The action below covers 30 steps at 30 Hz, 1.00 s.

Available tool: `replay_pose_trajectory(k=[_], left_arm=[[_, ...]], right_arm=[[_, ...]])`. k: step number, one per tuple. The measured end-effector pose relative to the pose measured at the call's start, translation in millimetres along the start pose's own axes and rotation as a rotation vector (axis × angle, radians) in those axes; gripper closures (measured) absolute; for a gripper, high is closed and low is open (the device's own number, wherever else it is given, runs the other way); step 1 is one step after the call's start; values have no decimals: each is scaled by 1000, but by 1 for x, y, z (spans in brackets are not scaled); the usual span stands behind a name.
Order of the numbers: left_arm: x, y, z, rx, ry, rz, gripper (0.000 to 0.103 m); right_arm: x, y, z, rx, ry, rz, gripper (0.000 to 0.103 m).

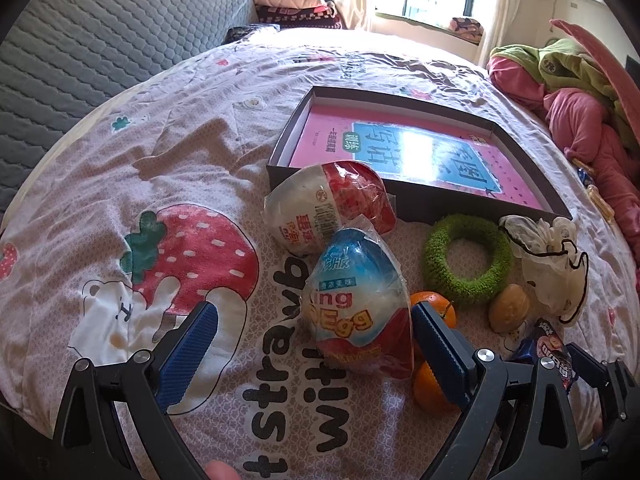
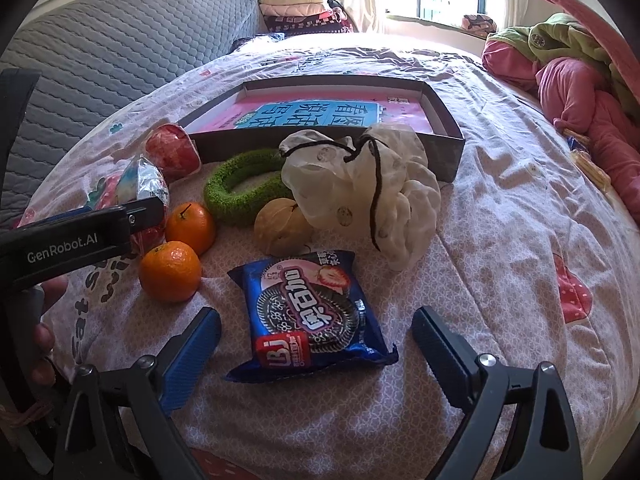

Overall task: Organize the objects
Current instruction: 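Move the left tool toward the blue Kinder egg while the right tool approaches the cookie packet, then grasp the blue Kinder egg with the left tool while the right tool grasps the cookie packet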

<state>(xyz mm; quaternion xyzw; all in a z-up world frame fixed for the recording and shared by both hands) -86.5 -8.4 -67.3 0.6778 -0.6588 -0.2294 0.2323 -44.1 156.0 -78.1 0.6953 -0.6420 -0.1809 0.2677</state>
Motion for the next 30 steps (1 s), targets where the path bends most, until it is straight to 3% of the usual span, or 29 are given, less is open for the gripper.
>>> replay_pose_trajectory(k=[15, 21, 22, 24, 26, 28, 30], left_arm=[[4, 6, 16, 41, -55, -72, 6], [2, 8, 17, 43, -63, -84, 6], [1, 9, 16, 43, -65, -82, 8], [1, 10, 15, 43, -84, -87, 20], [-2, 10, 14, 42, -105, -80, 40], [-6, 10, 13, 44, -130, -69, 48], [-9, 10, 12, 42, -127, -50, 48]], right_arm=[[13, 7, 9, -15, -85, -49, 36], [14, 9, 10, -18, -97, -57, 39], [14, 9, 10, -19, -95, -56, 39], [14, 9, 10, -20, -94, -58, 39], [14, 8, 9, -20, -92, -58, 40], [14, 8, 9, -22, -91, -58, 40], [14, 8, 9, -23, -92, -60, 40]])
Point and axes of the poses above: each gripper's, at about its wrist camera, not at the fingertips, and z roughly the way its jaws point, x to its left, y to its top, the point moved 6 cm from there along z, roughly the way its jaws point, and after that the axes turned 4 degrees about z, right-handed, at the moved point
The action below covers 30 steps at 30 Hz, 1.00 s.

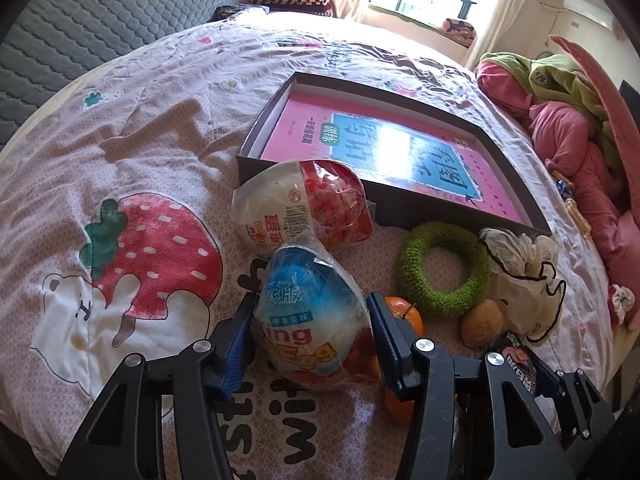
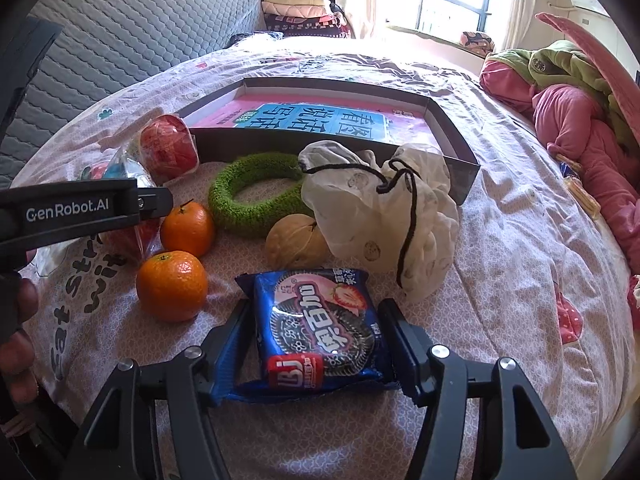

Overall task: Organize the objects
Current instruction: 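Grasp the blue Kinder egg with the left tool while the right tool grasps the cookie packet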

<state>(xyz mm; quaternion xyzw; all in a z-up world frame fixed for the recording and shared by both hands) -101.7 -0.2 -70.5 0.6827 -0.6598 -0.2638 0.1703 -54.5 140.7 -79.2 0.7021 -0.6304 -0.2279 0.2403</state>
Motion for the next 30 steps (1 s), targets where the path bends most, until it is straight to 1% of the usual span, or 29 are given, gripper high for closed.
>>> replay_pose_trajectory(k=[9, 13, 19, 24, 30], left_arm=[[0, -3, -5, 13, -72, -19, 49], [-1, -2, -14, -10, -97, -15, 49], [-1, -1, -29, -55, -82, 12, 49], [1, 0, -39, -78, -79, 29, 49], [-2, 3, -50, -126, -53, 62, 49]], right_arm=[[0, 0, 0, 2, 11, 10, 40], [0, -1, -3, -5, 20, 8, 41], [2, -4, -14, -21, 56, -2, 41], [2, 0, -33, -81, 87, 1, 41], [-2, 13, -49, -160, 73, 35, 41]])
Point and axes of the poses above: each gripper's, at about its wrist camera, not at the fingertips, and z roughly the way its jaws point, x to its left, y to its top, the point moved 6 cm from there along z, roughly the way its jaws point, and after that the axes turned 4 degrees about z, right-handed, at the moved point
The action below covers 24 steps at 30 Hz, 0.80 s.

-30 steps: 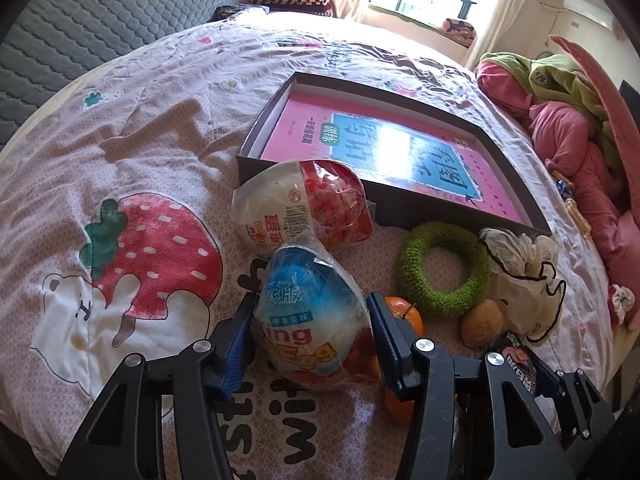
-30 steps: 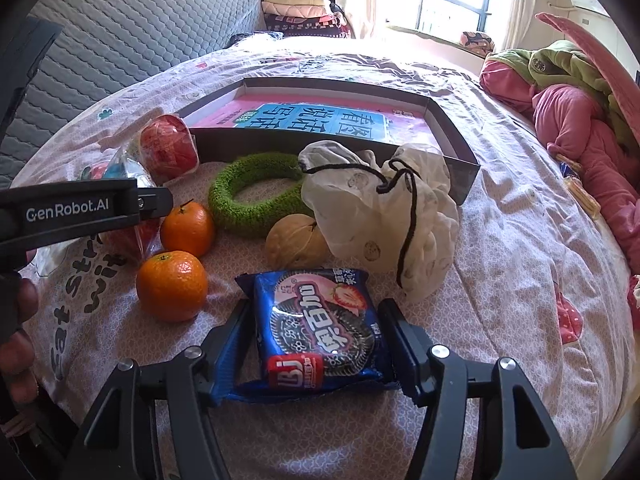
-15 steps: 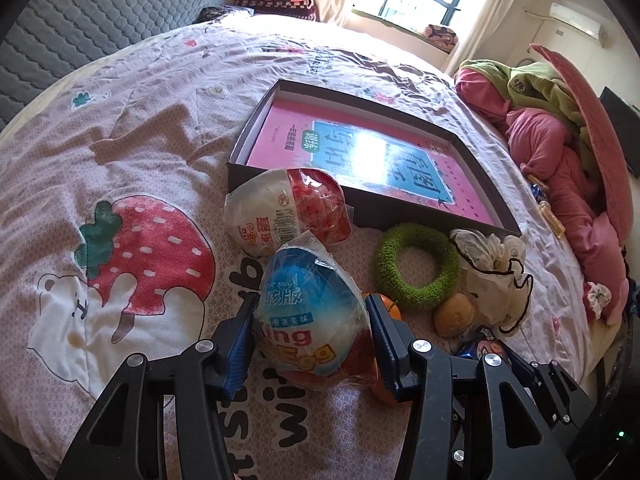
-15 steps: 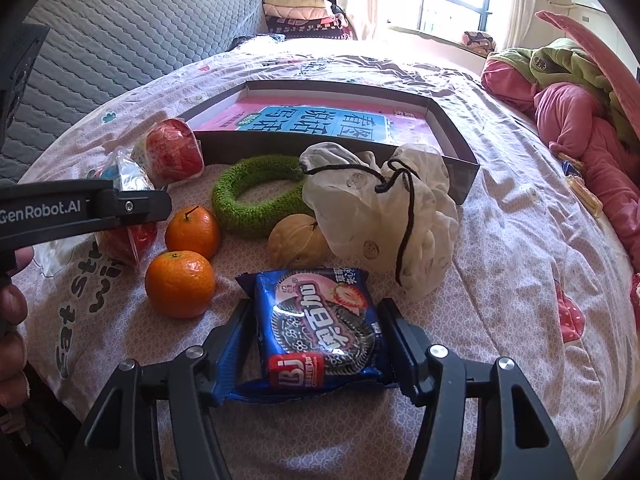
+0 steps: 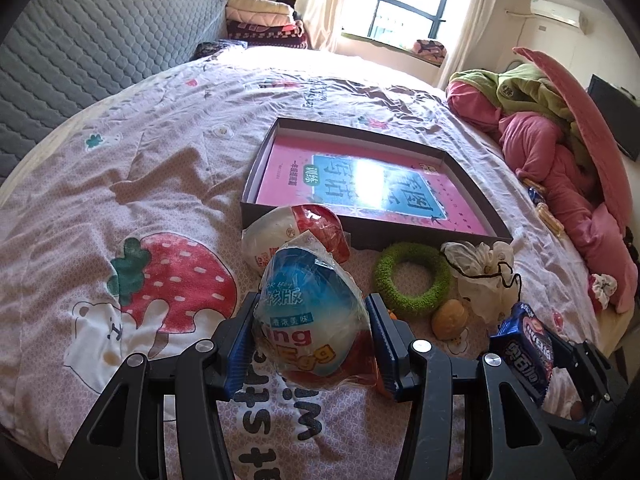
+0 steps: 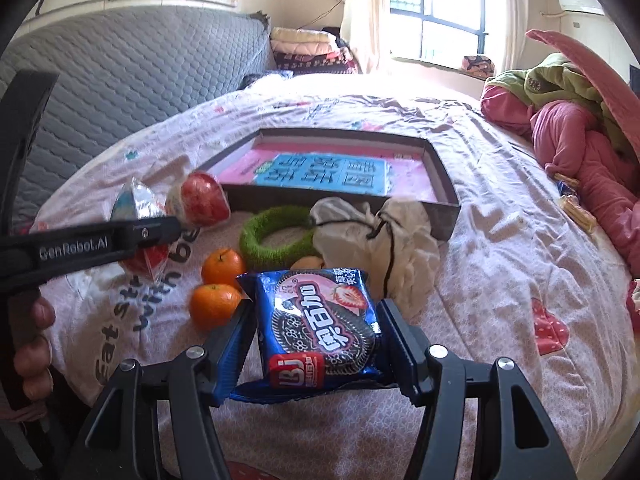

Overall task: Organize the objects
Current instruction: 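Grasp the blue Kinder egg with the left tool while the right tool grasps the cookie packet, then carry the blue egg with the left tool while the right tool carries the packet over the tray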

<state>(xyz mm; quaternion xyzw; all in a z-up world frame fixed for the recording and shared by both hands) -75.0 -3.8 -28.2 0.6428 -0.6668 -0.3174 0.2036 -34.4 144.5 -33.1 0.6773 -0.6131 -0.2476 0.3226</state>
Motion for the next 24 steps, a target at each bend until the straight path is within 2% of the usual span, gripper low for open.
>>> replay_pose_trajectory(k=[5, 11, 15, 19, 24], left_arm=[[-9, -1, 0, -5, 5, 30, 49], [-19, 2, -4, -27, 1, 53, 49], [-20, 7, -8, -63, 52, 79, 49], [-25, 11, -8, -72, 65, 100, 49], [-33, 16, -4, -46, 21, 87, 49]], right_arm=[[6, 13, -7, -57, -28, -33, 41], [6, 24, -8, -83, -36, -32, 41], [1, 30, -12, -107, -49, -22, 41], [-8, 37, -12, -117, -67, -11, 41], [-16, 48, -11, -126, -83, 5, 41]])
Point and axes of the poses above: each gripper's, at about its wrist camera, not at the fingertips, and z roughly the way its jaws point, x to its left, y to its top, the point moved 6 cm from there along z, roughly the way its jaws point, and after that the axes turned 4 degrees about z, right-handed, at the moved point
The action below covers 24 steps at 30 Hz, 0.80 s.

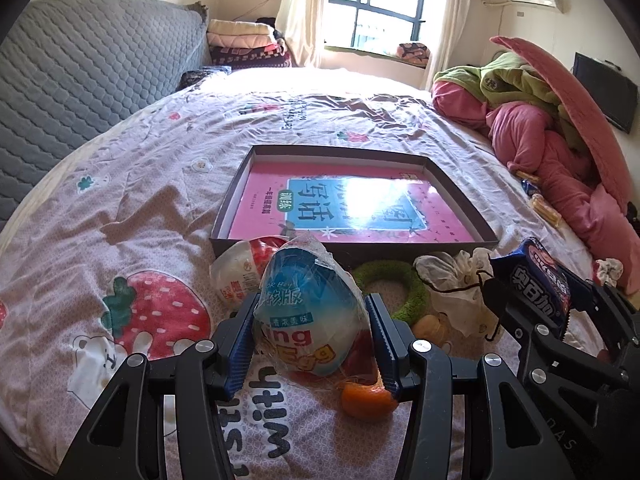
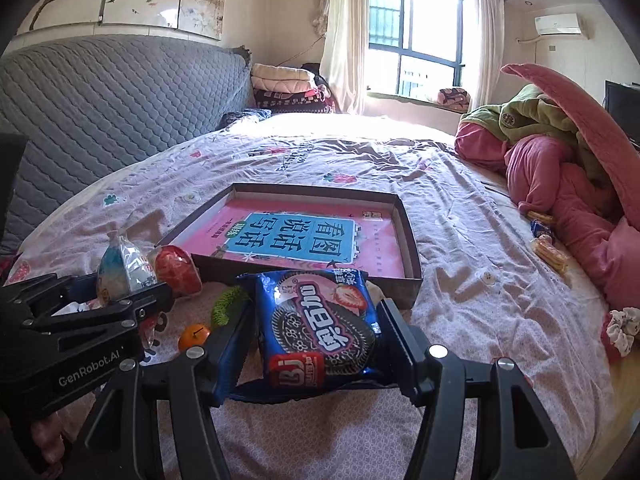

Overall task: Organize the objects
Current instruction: 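Carry the blue egg with the left tool while the right tool carries the packet over the tray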

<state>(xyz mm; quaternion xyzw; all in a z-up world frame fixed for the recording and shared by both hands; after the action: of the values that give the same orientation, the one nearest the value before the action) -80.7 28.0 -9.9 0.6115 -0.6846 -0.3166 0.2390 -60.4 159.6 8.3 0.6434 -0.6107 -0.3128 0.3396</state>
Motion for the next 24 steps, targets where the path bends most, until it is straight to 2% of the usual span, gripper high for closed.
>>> replay_pose_trajectory(k=[10, 13, 20, 24], left_arm=[[-4, 33, -2, -22, 20, 20, 49], [-4, 46, -1, -28, 15, 35, 49], [1, 79, 3, -54, 35, 58, 49], [4, 87, 9, -48, 45, 70, 49]], right_arm=[[-7, 22, 3, -11, -18, 9, 41], [-9, 35, 2, -7, 29, 42, 41], [-10, 68, 4, -57, 3, 24, 41], [-10, 76, 11, -62, 11, 36, 41]])
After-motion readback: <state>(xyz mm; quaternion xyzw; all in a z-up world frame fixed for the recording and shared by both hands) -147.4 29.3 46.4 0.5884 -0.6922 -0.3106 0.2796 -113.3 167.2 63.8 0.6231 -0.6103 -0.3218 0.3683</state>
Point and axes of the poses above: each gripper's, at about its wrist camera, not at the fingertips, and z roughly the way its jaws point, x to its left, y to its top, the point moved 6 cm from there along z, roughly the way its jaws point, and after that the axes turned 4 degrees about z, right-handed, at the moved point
